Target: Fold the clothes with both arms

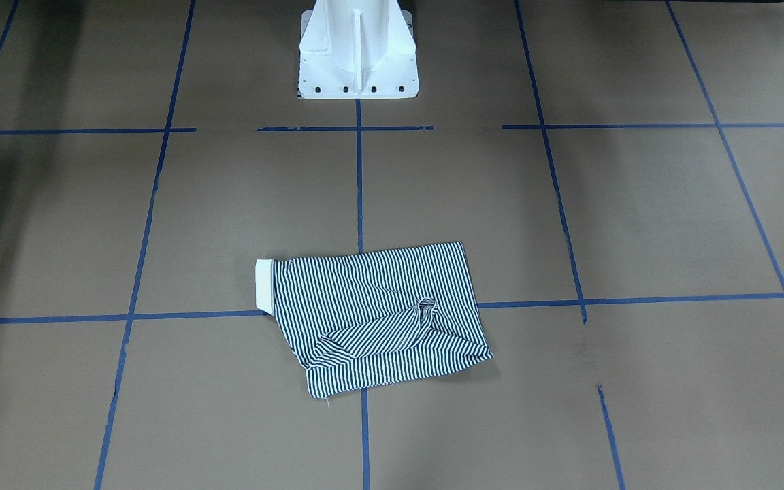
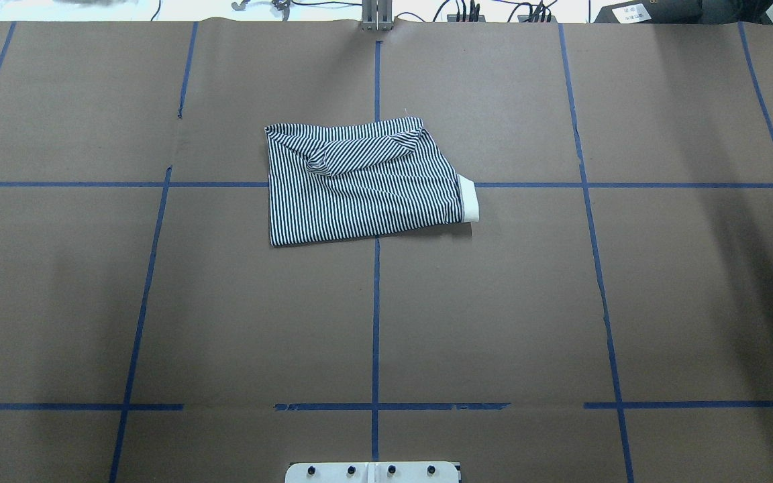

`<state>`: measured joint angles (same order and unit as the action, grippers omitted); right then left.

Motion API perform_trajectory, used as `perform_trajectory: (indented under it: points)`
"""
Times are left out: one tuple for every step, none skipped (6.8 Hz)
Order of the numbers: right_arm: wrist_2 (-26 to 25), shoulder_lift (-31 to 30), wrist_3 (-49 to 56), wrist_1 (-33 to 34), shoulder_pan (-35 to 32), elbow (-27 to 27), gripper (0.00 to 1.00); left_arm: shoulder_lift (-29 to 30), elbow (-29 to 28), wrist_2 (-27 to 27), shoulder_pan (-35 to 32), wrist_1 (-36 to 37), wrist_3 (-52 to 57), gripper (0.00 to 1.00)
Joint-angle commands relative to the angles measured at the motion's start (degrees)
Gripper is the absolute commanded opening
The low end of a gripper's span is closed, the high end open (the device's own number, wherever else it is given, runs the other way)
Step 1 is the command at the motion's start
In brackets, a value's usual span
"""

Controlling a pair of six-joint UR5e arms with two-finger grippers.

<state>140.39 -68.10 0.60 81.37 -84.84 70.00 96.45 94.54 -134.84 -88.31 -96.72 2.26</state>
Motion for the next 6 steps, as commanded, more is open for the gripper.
perform_trajectory:
  points:
    - [1.7, -1.4, 4.7, 10.3, -1.7, 4.2, 1.00, -5.3, 3.0, 0.1, -1.0, 12.0, 12.8, 1.00]
    - [1.0, -2.0, 5.0, 15.8, -1.6, 7.8, 1.00, -9.0, 3.4, 0.1, -0.5, 7.3, 12.3, 1.00]
    - [0.1, -4.6, 4.8, 15.7, 0.0, 10.4, 1.00, -9.1, 2.6, 0.3, -0.5, 1.5, 12.2, 1.00]
    - [-0.8, -3.5, 4.2, 15.9, 3.0, 10.4, 1.00, -8.6, 1.3, 0.0, -0.5, 1.2, 12.3, 1.00]
    - [-1.0, -4.4, 4.7, 14.5, 3.0, 11.2, 1.00, -8.6, 1.9, 0.0, -0.5, 1.4, 12.3, 1.00]
    - [-3.5, -4.6, 4.8, 13.2, 3.0, 11.4, 1.00, -8.5, 1.4, 0.3, -0.5, 1.3, 12.7, 1.00]
